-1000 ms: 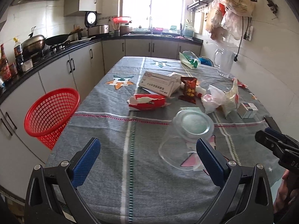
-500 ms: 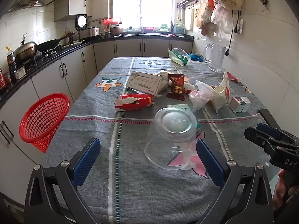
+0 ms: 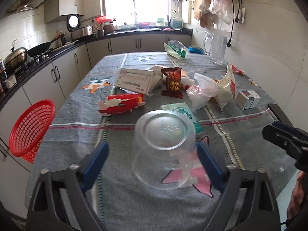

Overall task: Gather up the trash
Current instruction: 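Grasp the clear plastic containers with the left tool while the right tool grasps the red-white wet-wipes pack, then carry the containers and wipes pack with both tools over the red basket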

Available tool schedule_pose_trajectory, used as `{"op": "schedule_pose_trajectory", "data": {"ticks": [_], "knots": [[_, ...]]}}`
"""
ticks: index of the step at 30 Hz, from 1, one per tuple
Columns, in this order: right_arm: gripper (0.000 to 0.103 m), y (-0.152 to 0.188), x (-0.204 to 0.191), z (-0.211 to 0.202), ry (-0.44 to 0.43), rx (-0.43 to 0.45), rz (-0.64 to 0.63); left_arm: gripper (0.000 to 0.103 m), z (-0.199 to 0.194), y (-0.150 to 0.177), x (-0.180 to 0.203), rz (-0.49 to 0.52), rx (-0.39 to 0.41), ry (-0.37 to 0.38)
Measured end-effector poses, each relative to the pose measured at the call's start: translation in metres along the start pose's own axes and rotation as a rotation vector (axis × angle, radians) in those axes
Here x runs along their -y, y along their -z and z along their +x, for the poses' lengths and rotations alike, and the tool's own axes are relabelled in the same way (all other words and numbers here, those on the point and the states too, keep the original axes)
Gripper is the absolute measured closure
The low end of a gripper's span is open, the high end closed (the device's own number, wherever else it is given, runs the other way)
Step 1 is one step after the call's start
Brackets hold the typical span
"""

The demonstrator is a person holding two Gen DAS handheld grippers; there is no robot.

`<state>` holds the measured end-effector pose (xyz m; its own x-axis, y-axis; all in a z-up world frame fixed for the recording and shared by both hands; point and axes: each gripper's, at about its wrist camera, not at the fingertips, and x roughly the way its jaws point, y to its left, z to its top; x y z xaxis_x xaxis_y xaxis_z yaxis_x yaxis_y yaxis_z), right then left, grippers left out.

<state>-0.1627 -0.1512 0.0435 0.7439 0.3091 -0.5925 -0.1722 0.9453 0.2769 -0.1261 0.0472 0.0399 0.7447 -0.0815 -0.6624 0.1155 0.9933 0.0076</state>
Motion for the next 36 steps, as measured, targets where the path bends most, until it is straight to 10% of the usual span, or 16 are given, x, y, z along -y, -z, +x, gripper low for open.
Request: {"op": "schedule_pose_trajectory", "data": {"ticks": [4,33,36], "knots": [[0.023,-0.001,0.007,0.001,0.002,-0.002,0.016,0.034,0.017,-0.004,0.001,-0.011,-0.028,0.028],[0.023,-0.079,0.071,0.116,-0.184,-0.167,0.503,0.037,0.000,-0.012,-0.014,-0.046,0.047,0.052],[0.049,-0.079,0.068,0.126,-0.176,-0.185,0.507,0.037,-0.001,-0.012,-0.015,-0.046,0.049,0.049]]}}
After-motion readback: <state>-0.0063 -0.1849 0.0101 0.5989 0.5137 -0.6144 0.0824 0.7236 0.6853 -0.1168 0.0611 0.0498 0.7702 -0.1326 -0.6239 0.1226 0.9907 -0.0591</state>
